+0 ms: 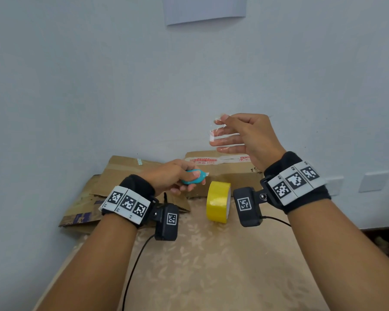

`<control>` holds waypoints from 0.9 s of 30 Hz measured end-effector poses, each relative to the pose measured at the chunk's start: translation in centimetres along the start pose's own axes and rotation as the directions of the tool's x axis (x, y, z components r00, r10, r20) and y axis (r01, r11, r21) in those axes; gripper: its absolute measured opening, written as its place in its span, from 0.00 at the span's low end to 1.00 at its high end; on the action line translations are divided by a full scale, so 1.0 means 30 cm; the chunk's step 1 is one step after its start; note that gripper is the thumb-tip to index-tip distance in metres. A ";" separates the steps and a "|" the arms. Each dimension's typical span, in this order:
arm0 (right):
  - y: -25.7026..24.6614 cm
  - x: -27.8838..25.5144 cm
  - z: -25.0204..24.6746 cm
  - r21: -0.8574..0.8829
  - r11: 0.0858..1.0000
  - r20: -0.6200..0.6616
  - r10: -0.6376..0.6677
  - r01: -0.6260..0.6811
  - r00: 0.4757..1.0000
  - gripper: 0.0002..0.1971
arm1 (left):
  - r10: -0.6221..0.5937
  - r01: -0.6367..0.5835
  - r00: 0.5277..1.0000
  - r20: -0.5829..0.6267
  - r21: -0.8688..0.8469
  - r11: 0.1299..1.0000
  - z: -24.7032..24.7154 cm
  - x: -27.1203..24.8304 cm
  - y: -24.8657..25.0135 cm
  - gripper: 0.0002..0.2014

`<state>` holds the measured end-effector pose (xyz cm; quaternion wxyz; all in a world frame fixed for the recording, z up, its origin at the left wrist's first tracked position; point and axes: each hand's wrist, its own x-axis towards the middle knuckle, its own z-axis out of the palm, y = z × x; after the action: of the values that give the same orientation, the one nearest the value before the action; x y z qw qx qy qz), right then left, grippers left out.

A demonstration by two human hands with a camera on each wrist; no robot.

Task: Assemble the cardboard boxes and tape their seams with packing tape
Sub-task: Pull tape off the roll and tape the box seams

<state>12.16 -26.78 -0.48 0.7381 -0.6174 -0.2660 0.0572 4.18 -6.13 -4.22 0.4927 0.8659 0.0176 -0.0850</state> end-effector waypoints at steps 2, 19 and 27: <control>0.000 0.001 -0.001 -0.002 1.000 -0.004 -0.004 0.004 1.000 0.12 | -0.005 0.005 1.000 0.001 0.014 1.000 0.007 0.000 0.002 0.10; -0.001 0.006 -0.008 0.004 1.000 -0.006 0.001 -0.001 1.000 0.12 | -0.185 0.204 0.978 0.092 -0.309 0.929 0.087 0.026 0.019 0.11; 0.000 0.002 -0.010 0.008 1.000 -0.011 0.002 -0.002 1.000 0.13 | -0.245 0.268 0.963 0.113 -0.325 0.907 0.074 0.022 0.034 0.10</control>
<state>12.34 -27.02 -0.48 0.7419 -0.6151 -0.2611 0.0553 4.67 -8.60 -4.57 0.6185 0.7552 0.1285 -0.1748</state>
